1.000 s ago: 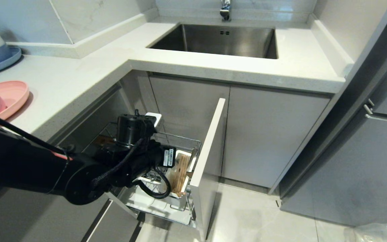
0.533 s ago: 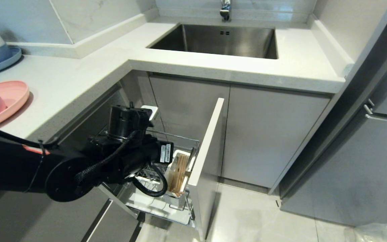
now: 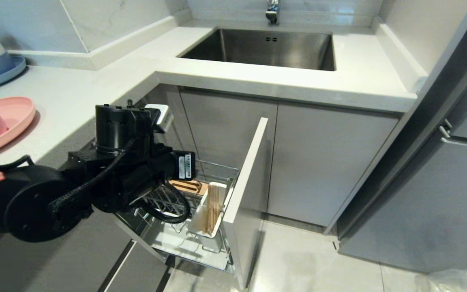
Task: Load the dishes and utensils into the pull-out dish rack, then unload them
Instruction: Take the chopsticks out of the cupboard
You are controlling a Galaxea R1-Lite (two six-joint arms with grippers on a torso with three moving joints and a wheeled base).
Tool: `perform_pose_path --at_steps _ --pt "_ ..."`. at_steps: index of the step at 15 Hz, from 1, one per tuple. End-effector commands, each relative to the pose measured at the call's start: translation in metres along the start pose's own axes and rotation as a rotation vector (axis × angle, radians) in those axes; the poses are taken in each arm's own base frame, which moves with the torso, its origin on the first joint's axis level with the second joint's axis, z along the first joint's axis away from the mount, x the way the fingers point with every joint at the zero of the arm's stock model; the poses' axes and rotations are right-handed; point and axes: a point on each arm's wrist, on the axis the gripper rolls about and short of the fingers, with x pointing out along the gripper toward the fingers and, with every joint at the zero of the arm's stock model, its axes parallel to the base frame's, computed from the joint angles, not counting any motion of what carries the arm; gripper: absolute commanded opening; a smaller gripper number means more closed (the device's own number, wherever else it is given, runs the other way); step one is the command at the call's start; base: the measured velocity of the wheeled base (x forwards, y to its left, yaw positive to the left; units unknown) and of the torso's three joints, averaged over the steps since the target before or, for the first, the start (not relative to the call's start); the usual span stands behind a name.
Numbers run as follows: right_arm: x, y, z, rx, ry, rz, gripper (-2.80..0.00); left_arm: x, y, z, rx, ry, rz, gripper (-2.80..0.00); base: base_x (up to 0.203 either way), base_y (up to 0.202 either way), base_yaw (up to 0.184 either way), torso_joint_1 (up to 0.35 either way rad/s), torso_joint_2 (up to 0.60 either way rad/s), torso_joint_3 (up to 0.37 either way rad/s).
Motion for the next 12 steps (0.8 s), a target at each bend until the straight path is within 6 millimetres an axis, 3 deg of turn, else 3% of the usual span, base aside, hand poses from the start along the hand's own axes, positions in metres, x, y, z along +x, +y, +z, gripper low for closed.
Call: perform_pose_path --at_steps 1,7,12 --pt "0.0 0.0 0.0 0.001 0.002 -0.001 -2.8 -0.01 0.003 0.009 -0.017 -0.039 -0.007 -2.8 0.0 0.0 0.0 0.0 0.0 0.0" --pt "0.0 0.0 0.0 0.001 0.002 -0.001 -2.8 -0.043 0.013 0.036 -0.062 -0.158 0.009 -2.8 0.0 0.0 0.0 0.0 0.0 0.0" --pt "0.0 0.0 0.0 0.001 0.002 -0.001 -2.8 -0.106 0.021 0.068 -0.109 -0.342 0.018 -2.8 0.0 0.0 0.0 0.0 0.0 0.0"
